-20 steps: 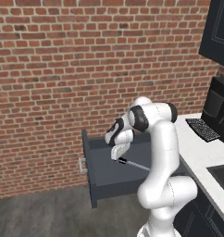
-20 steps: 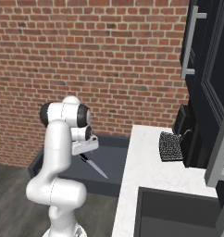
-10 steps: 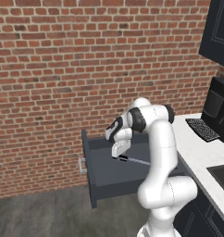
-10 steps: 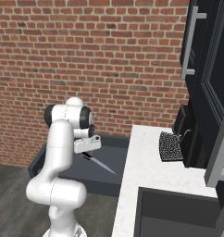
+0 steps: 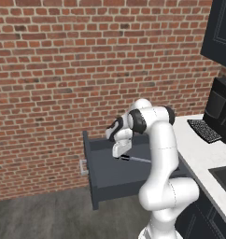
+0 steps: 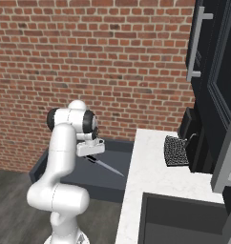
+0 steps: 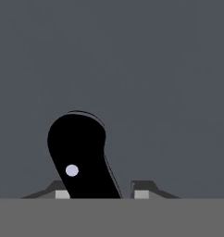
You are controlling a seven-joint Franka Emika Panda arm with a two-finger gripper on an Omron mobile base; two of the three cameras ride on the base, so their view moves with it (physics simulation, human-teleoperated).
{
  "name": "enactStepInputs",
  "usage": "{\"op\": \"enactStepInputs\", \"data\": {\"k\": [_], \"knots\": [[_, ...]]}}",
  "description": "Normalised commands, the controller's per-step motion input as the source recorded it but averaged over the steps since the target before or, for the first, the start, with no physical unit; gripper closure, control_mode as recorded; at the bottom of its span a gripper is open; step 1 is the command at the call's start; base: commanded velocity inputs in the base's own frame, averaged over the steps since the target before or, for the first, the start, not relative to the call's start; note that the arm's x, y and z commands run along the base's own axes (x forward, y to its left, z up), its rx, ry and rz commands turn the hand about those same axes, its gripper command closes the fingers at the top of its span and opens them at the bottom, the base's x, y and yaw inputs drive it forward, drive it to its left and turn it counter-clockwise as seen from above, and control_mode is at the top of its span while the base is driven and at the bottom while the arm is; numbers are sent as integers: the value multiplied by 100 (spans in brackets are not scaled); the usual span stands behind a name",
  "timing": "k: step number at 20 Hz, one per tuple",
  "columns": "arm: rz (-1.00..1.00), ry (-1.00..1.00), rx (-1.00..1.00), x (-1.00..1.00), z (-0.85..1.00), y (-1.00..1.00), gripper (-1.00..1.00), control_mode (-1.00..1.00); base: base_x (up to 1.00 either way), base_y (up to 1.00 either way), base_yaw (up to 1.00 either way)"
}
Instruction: Pick up the knife from the drawer and place it on the cutting board. Then place the meat from the plate to the cutting board.
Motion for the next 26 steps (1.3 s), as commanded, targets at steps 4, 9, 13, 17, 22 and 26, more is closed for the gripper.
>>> {"op": "enactStepInputs", "data": {"k": [4,9,13,17,22,26], "knots": [[0,-14,0,-24,17,47,100,-100,0,0,0],[0,-21,0,-15,63,82,100,-100,0,0,0],[0,-17,0,-16,92,94,100,-100,0,0,0],[0,-17,0,-55,100,23,100,-100,0,0,0],[0,-20,-3,-87,100,-19,100,-100,0,0,0],[0,-21,-13,-80,100,-20,100,-100,0,0,0]]}}
